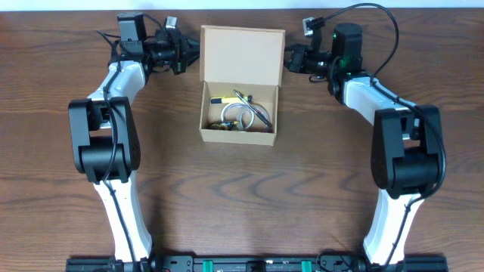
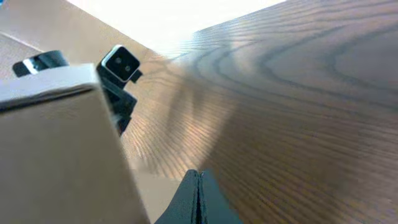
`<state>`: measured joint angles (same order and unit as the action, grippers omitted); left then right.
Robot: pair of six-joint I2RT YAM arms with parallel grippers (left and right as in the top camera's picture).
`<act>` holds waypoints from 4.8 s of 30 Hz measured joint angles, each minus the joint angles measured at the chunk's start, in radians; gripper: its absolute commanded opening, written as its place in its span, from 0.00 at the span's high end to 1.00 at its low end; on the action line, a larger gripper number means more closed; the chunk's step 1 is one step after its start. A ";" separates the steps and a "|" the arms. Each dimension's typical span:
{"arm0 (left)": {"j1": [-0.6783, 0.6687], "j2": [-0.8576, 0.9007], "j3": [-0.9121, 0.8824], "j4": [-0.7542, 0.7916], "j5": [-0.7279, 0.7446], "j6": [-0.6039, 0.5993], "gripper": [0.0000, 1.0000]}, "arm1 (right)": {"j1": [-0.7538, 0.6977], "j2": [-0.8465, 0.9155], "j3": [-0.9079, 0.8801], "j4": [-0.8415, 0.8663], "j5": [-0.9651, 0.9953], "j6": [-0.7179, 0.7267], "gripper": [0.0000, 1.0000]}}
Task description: Pack container
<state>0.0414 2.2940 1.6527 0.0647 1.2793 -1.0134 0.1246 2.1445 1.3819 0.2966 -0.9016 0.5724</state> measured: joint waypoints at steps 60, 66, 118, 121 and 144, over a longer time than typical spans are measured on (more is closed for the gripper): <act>-0.050 -0.451 0.019 -1.186 -0.980 0.755 0.94 | 0.523 -0.266 0.025 -0.872 0.667 -0.288 0.99; -0.050 -0.451 0.019 -1.186 -1.003 0.755 0.94 | 0.523 -0.257 0.031 -0.872 0.673 -0.289 0.99; -0.010 -2.060 -0.667 -1.256 -1.016 0.940 0.05 | 0.235 -1.569 -0.641 -0.943 0.663 -0.626 0.01; -0.010 -2.060 -0.667 -1.262 -1.010 0.940 0.05 | 0.235 -1.569 -0.641 -0.943 0.663 -0.625 0.01; -0.010 -2.076 -0.933 -0.992 -1.191 1.154 0.05 | 0.234 -1.569 -0.643 -0.943 0.663 -0.623 0.01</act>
<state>0.0311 0.2184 0.7193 -0.9276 0.0887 0.1402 0.3588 0.5755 0.7391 -0.6468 -0.2386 -0.0509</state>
